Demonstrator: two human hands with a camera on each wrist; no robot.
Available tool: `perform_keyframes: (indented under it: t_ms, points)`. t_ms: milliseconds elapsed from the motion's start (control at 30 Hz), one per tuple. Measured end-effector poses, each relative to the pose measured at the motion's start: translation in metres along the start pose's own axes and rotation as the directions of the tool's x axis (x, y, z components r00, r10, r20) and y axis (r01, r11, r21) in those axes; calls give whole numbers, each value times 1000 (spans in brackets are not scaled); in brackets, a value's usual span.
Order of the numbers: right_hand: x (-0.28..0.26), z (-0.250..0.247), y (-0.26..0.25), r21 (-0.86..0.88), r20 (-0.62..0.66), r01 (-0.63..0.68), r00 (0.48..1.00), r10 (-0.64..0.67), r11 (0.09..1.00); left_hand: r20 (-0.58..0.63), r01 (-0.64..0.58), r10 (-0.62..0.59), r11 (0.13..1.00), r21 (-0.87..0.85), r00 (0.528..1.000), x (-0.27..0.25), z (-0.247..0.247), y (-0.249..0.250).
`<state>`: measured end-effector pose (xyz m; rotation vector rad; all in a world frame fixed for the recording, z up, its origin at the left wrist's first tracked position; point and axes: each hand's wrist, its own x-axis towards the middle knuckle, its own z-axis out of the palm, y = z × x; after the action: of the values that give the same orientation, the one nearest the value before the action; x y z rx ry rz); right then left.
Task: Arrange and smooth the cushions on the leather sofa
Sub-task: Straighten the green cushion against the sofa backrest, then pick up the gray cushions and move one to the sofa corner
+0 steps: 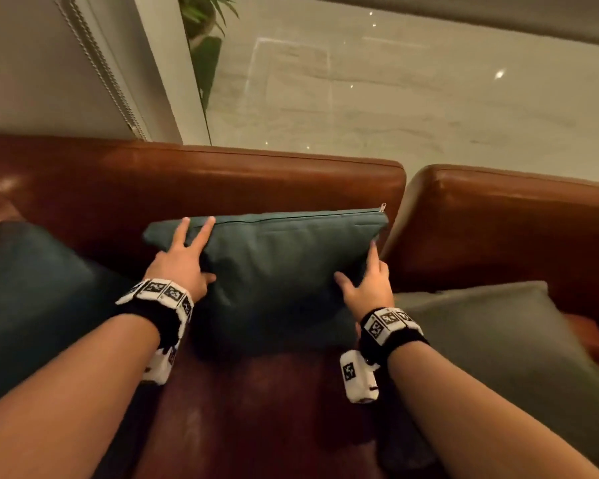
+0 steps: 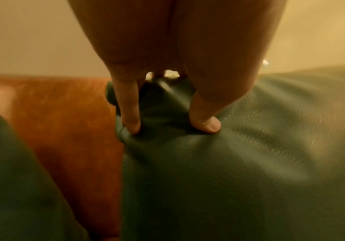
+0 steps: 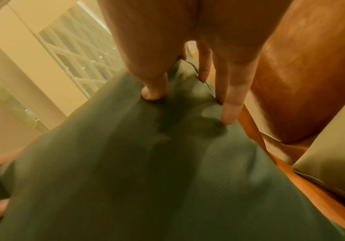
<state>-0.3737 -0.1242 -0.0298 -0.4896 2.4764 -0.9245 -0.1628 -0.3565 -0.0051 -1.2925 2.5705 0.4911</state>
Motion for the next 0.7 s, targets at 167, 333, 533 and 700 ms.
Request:
perform_keyframes:
  t_ms: [167,333,533,700]
  points:
    - [5,-11,-6,1,69,-65,995,65,998,-118,52,-71,986,-159,990,-10,16,6]
    - [-46,-49,46,-45,207,-62,976,70,997,-356,-70,-88,910,-409,930,-81,53,22]
    - [-207,-110,227,-394,394,-238,829,397,888,41,-88,107,944,-318,993,-183,158,60]
    - [-352,-170,350,-502,344,-502,631,695,705,334,-424,471,882,-208,816,-247,213,150]
